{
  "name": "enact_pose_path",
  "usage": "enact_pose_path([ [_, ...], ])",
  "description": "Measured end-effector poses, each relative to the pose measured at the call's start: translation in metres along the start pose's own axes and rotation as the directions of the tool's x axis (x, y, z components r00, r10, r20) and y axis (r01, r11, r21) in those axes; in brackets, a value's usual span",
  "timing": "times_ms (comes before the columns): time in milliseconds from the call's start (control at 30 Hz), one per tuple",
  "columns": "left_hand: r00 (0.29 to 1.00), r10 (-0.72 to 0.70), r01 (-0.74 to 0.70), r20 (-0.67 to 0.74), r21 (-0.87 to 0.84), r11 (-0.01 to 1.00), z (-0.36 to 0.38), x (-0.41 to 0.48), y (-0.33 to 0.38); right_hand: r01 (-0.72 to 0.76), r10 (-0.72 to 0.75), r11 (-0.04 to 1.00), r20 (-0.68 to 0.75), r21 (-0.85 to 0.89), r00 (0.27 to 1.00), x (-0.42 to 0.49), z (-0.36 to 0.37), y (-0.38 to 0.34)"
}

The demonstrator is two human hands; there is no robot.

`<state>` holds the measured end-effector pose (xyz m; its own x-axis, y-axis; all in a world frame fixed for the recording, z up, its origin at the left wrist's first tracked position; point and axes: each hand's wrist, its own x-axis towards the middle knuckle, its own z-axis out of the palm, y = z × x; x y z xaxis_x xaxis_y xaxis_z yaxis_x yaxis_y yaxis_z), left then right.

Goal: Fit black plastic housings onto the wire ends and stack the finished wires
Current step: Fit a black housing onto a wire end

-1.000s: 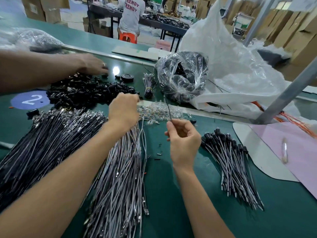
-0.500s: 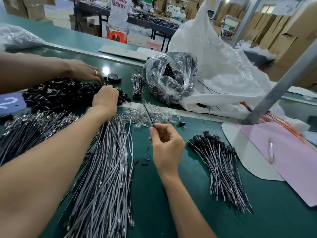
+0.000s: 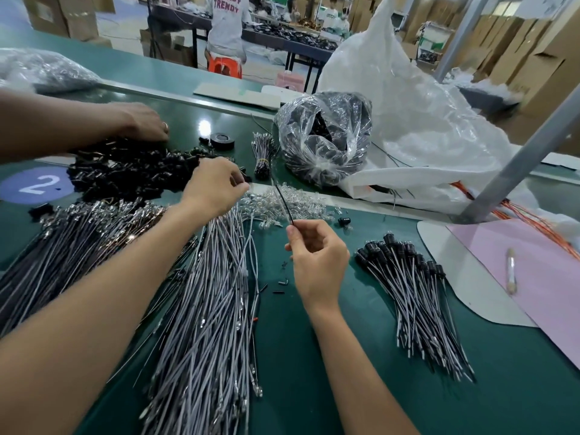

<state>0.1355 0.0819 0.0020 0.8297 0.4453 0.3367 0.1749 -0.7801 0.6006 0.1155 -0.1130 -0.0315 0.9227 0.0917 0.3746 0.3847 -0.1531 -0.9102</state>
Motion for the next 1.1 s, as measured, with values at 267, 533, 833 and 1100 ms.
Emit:
enact_pose_path([
  [267,0.993,0.052,-0.031,0.105,-0.198,0.98,-0.003,-0.065,0.033,-0.009,0.012,1.0,-0.085,0.029,0.996,0.004,-0.003,-0.003],
  [533,0.991,0.096,-0.085,0.092,-0.115,0.99,0.009,-0.09,0.039,-0.03,0.031,0.999,0.003,-0.024,1.0,0.006,-0.008,0.002],
  [833,0.9,-0.258,0.377,0.352,-0.924,0.054,-0.022,-0.1,0.008,0.005,-0.008,1.0,0.092,0.027,0.996,0.007,-0.014,-0.004],
  [1100,0.909,-0.271,0.309,0.318,-0.948,-0.078,-0.022,-0.101,0.002,0.096,-0.093,0.995,0.147,-0.008,0.985,0.004,-0.013,-0.007],
])
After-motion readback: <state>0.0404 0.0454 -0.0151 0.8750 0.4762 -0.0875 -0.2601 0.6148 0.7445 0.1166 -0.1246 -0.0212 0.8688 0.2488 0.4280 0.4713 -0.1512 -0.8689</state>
